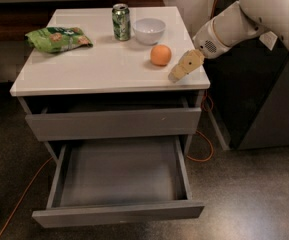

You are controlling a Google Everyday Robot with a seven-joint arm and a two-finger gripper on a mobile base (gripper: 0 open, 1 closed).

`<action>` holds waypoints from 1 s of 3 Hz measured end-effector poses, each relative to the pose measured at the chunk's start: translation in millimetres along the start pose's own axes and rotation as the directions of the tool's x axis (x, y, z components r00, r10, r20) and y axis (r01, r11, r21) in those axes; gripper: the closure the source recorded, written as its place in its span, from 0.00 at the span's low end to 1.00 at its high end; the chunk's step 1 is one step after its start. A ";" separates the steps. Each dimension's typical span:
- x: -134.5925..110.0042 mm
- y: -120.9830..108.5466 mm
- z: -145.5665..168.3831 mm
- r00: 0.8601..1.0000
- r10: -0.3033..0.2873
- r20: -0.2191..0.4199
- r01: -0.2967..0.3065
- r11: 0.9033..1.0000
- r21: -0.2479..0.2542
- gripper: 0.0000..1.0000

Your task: Place orange into middle drawer

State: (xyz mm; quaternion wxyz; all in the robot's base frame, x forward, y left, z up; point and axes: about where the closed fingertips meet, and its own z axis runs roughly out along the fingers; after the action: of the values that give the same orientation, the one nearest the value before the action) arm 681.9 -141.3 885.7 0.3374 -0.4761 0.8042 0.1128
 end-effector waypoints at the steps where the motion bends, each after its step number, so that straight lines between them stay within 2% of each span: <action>1: -17.7 -35.9 27.6 0.998 0.017 0.066 -0.015 0.999 -0.029 0.00; 2: -29.2 -48.7 46.3 0.995 0.015 0.096 -0.010 0.999 -0.048 0.00; 3: -36.0 -49.0 64.3 0.992 0.021 0.127 -0.012 0.997 -0.071 0.00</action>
Offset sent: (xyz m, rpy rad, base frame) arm 0.1016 0.0237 -0.0054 0.1374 -0.0269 0.0516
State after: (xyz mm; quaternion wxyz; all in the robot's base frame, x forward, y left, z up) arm 762.7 -109.7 868.0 0.3702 -0.4728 0.7805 0.1740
